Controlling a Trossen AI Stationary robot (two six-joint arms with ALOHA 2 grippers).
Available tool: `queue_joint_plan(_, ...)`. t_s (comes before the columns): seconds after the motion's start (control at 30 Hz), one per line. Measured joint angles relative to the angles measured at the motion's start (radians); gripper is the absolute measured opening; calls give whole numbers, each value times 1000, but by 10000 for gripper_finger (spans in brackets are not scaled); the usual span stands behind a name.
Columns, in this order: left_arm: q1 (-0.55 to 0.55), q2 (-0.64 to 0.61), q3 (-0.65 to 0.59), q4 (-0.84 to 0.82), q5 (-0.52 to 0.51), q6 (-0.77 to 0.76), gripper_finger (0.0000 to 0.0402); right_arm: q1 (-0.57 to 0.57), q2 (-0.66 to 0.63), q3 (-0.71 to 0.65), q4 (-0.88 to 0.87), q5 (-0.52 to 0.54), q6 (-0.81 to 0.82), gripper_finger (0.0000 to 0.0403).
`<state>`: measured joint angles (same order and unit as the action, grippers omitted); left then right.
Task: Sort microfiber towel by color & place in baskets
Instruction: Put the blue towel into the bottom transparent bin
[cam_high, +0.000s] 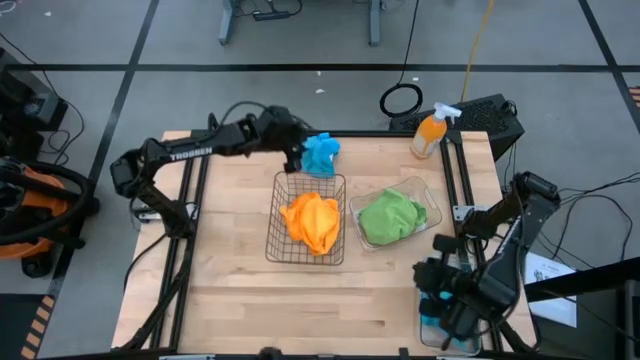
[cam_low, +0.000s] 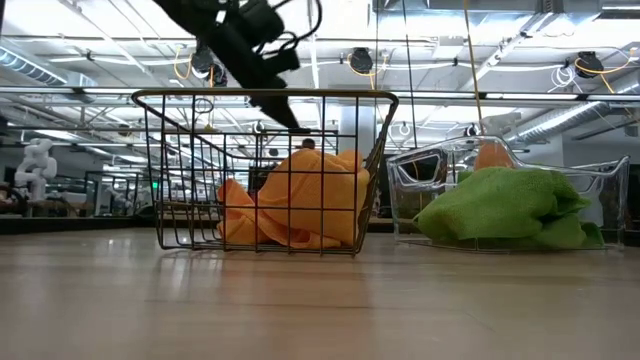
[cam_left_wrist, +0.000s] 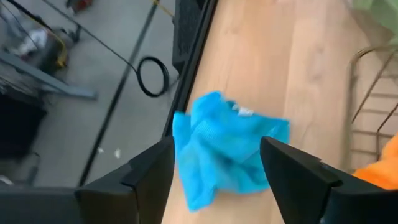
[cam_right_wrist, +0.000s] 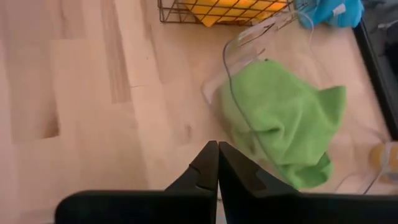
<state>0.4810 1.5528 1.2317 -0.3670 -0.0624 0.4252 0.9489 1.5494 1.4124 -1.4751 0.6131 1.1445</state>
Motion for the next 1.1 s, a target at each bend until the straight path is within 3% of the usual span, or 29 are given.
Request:
queue_joint_plan(0.23, 168, 0, 0, -47, 186, 8, 235, -112, 0, 0, 55, -9, -199, 1)
queue_joint_plan(0.4, 217, 39, 0, -42, 299, 35, 239, -183, 0, -1, 70, -9, -296, 0)
queue_joint_plan(0.73, 210, 194, 0, -26, 313, 50, 281, -276, 0, -2, 100, -12, -426, 0)
queue_joint_plan(1.1, 192, 336, 0, 45, 304, 26, 283, -289, 0, -2, 103, -12, -436, 0)
